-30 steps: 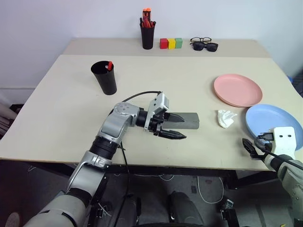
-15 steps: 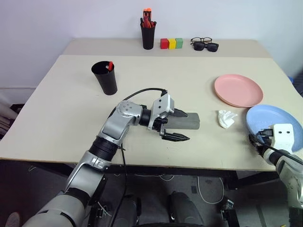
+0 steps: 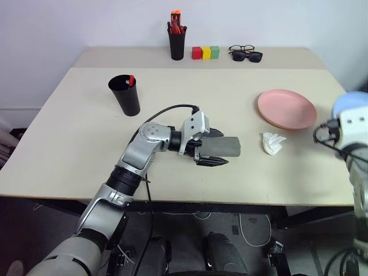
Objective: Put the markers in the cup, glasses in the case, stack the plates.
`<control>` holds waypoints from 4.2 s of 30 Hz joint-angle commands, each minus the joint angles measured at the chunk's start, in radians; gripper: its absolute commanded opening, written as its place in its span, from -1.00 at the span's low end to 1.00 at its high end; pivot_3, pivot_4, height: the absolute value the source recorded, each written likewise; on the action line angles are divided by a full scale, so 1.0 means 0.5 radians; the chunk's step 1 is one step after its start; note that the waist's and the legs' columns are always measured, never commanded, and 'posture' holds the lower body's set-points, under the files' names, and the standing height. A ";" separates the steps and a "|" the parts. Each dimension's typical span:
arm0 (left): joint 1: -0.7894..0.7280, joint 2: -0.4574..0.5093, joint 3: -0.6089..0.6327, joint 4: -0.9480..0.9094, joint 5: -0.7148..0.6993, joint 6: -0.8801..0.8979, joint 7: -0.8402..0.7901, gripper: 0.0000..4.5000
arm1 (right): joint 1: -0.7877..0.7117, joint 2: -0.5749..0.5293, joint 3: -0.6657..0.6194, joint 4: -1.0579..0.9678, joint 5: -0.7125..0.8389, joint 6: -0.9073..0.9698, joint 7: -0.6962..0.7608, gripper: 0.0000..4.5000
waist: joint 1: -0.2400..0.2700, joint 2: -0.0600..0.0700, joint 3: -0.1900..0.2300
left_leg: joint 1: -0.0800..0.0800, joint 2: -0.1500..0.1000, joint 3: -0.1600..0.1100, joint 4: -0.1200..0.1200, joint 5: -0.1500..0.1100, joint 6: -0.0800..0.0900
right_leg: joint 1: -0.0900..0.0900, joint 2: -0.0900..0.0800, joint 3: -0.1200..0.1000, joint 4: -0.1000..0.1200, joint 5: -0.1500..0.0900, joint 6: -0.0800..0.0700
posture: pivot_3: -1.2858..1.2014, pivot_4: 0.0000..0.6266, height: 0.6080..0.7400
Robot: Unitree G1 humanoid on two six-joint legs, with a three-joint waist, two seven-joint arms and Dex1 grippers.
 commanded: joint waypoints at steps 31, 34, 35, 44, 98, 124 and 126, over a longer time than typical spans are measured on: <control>0.243 0.142 0.078 -0.319 -0.072 0.182 0.325 1.00 | -0.046 0.138 -0.048 -0.552 0.576 0.656 0.393 0.93 | 0.032 0.000 0.000 | -0.007 0.000 -0.003 0.000 0.003 -0.006 | -0.002 -0.007 -0.003 -0.005 0.000 0.000 | 0.03 -0.52 1.00; 0.217 0.124 0.072 -0.266 -0.069 0.153 0.297 1.00 | 0.212 0.178 -0.172 -0.955 0.755 0.991 0.354 0.93 | 0.024 0.000 0.000 | -0.007 0.000 -0.007 -0.001 -0.001 0.001 | -0.001 -0.007 -0.005 -0.005 0.000 0.000 | 0.03 -0.52 1.00; 0.209 0.118 0.070 -0.254 -0.070 0.146 0.288 1.00 | 0.276 0.217 -0.213 -1.031 0.810 1.071 0.328 0.93 | 0.020 0.000 0.000 | -0.007 0.000 -0.006 -0.001 -0.001 0.001 | -0.001 -0.007 -0.005 -0.006 0.000 0.000 | 0.03 -0.52 1.00; 0.172 0.115 0.092 -0.220 -0.063 0.131 0.269 1.00 | 0.330 0.315 -0.088 -0.647 0.670 0.902 0.200 0.93 | 0.016 0.000 0.000 | -0.004 -0.001 -0.004 -0.001 -0.001 0.001 | 0.001 -0.006 -0.004 -0.005 0.000 0.000 | 0.03 -0.52 1.00; 0.939 0.399 0.899 -0.367 -0.346 -0.398 0.667 1.00 | 0.266 -0.003 -0.137 -0.431 1.030 -0.062 0.918 0.98 | 0.069 0.001 0.001 | -0.009 0.001 -0.006 -0.004 -0.002 0.003 | 0.004 -0.011 -0.009 -0.020 0.002 0.003 | 0.03 -0.52 1.00; 1.494 0.739 1.169 -0.806 -0.708 -0.172 0.490 1.00 | 1.768 0.378 -0.681 -0.976 0.983 -0.474 1.053 0.98 | 0.024 0.003 0.002 | 0.039 0.002 -0.006 -0.035 -0.008 0.011 | 0.057 -0.014 -0.009 -0.065 0.006 0.009 | 0.03 -0.52 1.00; 1.517 0.737 1.173 -0.832 -0.710 -0.164 0.504 1.00 | 1.761 0.367 -0.676 -0.968 0.977 -0.485 1.060 0.98 | 0.025 0.003 0.002 | 0.039 0.001 -0.006 -0.035 -0.008 0.012 | 0.057 -0.015 -0.009 -0.066 0.006 0.009 | 0.03 -0.52 1.00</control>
